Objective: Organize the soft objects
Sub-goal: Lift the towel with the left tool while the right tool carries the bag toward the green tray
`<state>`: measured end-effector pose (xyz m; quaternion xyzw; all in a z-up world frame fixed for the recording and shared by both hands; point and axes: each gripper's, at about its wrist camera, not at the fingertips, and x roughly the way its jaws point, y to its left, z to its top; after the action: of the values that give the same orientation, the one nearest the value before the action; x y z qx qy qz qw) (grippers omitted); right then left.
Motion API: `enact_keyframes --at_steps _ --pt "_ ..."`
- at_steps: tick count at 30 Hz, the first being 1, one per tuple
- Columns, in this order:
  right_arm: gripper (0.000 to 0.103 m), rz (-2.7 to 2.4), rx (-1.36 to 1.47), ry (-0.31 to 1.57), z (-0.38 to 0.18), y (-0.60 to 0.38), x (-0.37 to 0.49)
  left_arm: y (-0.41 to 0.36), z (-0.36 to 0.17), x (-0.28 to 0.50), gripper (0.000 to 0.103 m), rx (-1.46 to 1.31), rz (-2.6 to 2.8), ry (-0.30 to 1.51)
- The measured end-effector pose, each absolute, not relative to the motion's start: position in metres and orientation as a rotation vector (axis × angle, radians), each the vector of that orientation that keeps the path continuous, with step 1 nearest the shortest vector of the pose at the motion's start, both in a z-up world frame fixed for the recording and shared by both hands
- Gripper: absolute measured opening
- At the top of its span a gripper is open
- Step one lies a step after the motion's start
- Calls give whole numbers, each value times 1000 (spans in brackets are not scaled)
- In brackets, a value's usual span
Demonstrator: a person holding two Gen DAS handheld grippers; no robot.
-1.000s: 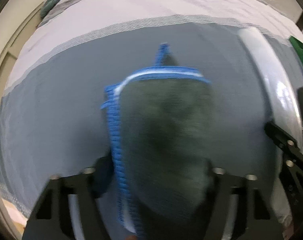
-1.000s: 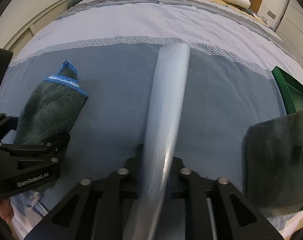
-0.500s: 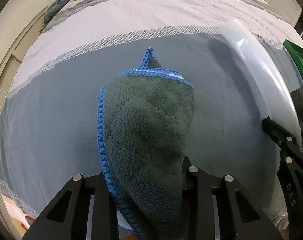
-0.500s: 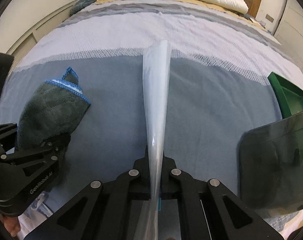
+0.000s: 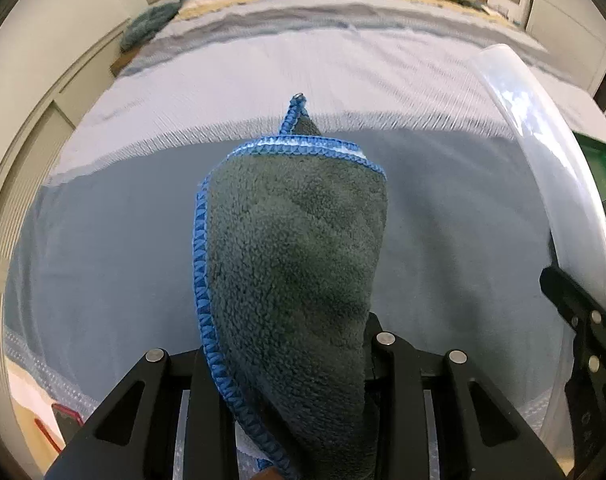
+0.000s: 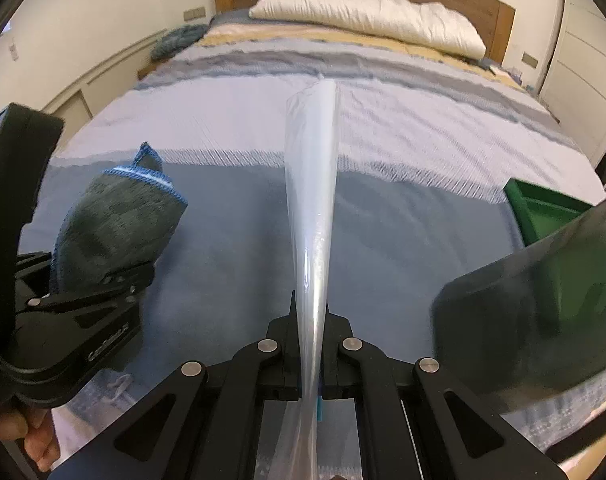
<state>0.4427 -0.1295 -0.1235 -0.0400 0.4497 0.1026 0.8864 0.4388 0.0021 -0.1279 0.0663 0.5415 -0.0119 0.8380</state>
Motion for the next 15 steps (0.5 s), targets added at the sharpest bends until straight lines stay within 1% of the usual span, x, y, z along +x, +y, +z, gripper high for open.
enact_keyframes --at_steps 8,15 --pt "3 240 -66 884 -86 -150 399 -12 -113 415 26 139 -24 1126" --pt "3 261 -51 905 -67 -183 370 -28 -97 393 26 127 -18 1146"
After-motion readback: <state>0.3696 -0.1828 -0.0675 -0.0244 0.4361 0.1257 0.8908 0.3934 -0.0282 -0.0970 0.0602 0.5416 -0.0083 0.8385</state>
